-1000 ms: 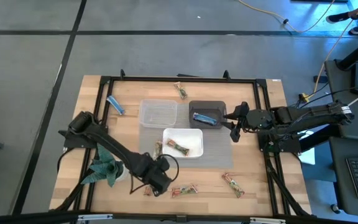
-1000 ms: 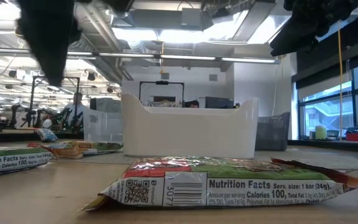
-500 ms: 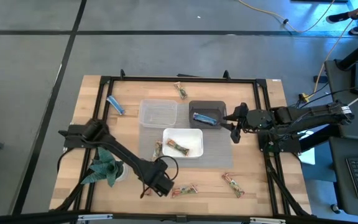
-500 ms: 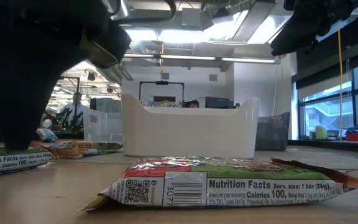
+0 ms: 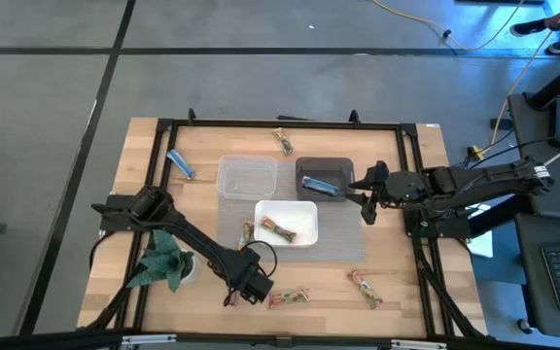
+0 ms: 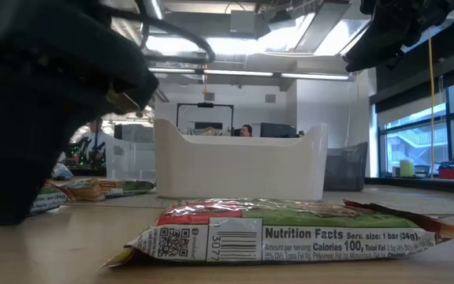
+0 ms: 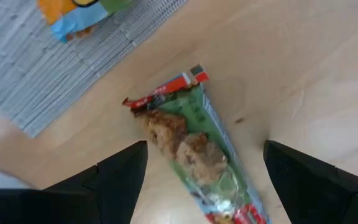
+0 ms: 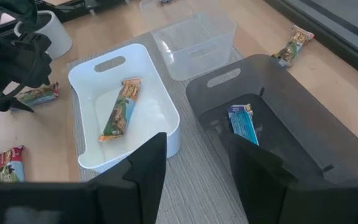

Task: Pick and place Granola Bars by type
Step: Put the left red granola bar into the transparent bin

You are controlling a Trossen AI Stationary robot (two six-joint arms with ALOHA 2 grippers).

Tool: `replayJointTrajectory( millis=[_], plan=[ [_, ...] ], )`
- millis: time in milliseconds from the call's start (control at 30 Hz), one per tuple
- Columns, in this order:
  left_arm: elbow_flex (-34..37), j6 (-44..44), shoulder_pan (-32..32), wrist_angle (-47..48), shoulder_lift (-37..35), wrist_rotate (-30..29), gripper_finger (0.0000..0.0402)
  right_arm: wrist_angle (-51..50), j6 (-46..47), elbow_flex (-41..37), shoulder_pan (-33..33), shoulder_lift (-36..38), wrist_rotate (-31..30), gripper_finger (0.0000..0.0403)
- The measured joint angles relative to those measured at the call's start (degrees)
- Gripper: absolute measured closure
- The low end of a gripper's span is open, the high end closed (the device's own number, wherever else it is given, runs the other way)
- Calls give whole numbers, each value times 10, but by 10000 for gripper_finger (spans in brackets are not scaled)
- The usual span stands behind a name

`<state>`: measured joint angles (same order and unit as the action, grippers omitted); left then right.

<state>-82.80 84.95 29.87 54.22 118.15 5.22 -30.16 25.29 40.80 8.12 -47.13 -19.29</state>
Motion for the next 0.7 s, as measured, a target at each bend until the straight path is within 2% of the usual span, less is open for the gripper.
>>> replayJointTrajectory(
  millis=[267,533,700],
  plan=[
    [17,-1,0,-30,-4,2,97,-25,15,0,0,0,1,228],
    [17,-2,0,-33,-4,-2,143,-26,15,0,0,0,1,228],
    [17,-32,0,-31,-3,-3,168,-26,13,0,0,0,1,228]
  ],
)
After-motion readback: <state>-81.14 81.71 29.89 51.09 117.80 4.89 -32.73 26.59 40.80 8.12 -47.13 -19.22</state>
